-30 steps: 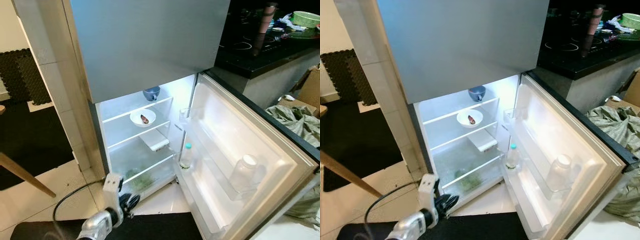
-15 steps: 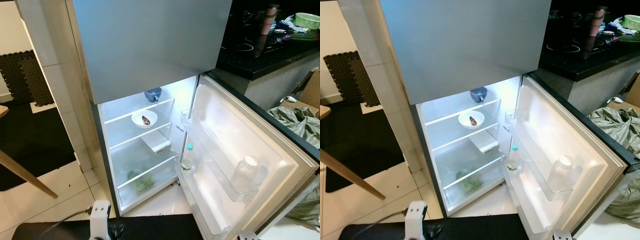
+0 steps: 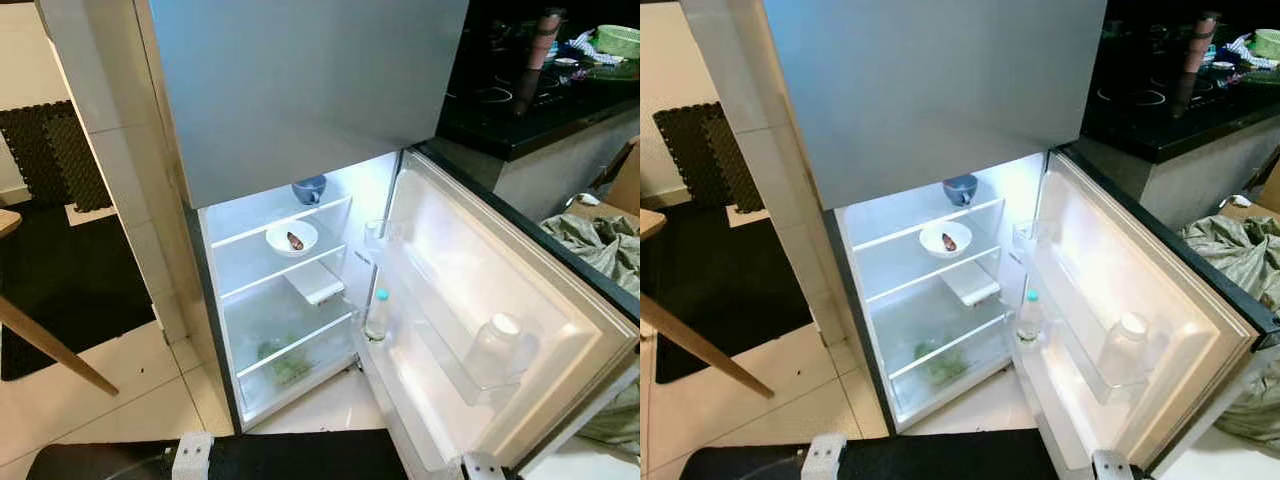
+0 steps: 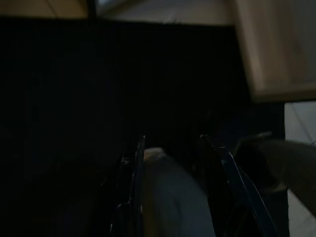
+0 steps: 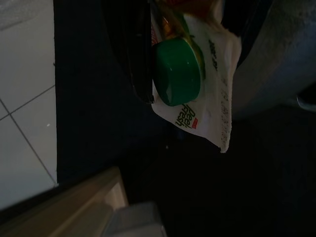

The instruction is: Restocking fridge

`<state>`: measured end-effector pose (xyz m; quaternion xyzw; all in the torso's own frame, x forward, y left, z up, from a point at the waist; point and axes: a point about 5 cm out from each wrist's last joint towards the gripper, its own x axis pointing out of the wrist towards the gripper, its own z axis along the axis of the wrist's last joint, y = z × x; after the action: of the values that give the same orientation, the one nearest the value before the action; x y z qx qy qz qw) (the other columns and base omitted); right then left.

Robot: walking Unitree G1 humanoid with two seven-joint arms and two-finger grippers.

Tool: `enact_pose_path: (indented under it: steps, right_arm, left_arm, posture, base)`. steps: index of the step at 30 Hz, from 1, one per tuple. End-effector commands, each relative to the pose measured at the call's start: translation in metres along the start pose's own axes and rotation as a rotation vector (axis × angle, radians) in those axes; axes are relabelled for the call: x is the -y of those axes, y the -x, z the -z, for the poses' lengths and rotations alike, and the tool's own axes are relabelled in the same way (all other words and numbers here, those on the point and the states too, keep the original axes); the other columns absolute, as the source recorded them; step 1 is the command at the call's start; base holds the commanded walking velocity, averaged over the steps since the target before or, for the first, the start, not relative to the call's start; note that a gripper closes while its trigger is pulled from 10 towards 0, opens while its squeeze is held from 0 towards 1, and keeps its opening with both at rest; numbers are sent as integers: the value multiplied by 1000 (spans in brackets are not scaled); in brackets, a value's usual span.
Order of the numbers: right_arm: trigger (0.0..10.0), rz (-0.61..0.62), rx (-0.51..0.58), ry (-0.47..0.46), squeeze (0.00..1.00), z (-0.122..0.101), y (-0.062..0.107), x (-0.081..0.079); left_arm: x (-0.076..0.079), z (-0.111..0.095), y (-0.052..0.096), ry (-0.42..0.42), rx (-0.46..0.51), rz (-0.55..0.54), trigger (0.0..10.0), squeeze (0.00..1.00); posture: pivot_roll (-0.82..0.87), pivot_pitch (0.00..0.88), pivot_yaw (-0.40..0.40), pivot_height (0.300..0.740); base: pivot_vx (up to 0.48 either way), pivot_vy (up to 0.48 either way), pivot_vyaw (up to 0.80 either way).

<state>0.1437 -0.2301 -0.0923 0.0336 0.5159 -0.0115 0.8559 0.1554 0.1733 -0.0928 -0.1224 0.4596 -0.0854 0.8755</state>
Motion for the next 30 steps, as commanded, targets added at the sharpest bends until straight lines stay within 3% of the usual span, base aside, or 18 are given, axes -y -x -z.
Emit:
enact_pose_path:
  steps: [1,30]
  right_arm:
    - [10000,6,-31,-4,0,8,1,1]
    - [10000,-9,-36,2,0,7,1,0]
  left_arm:
    - [-6,3,3,-25,-26,-20,10000,0]
    - [-3,10,3,-38,-54,-24,10000,0]
  posture:
    - [-45,0,-6,740]
    - [-46,0,-10,740]
  base:
    - [0,0,-781]
    - [0,0,-782]
